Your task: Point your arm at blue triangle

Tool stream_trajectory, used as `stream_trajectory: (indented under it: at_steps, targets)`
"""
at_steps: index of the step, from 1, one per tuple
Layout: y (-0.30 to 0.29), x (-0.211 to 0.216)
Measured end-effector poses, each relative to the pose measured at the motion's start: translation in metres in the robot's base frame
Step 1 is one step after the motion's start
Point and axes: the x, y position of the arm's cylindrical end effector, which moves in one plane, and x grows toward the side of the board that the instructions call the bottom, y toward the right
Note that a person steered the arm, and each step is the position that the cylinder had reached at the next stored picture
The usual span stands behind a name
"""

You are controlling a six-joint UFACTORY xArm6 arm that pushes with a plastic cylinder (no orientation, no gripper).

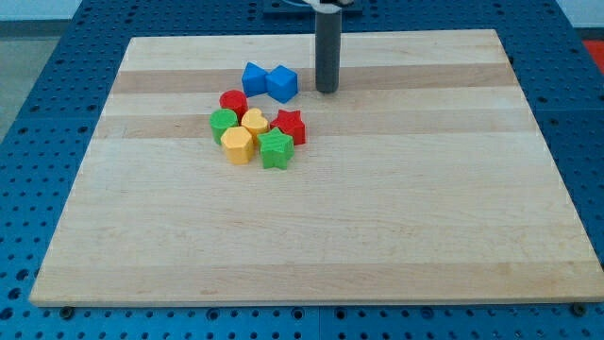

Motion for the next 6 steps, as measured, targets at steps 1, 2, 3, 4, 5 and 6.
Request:
stream_trajectory:
  at_steps: [1, 2, 3, 4, 5, 6]
  targets:
    - [-0.003, -0.027]
    - [-0.026, -0.044]
    - [-0.071, -0.052]
    - [-0.121, -0.052]
    - [-0.152, -0.039]
    - [-0.156, -0.025]
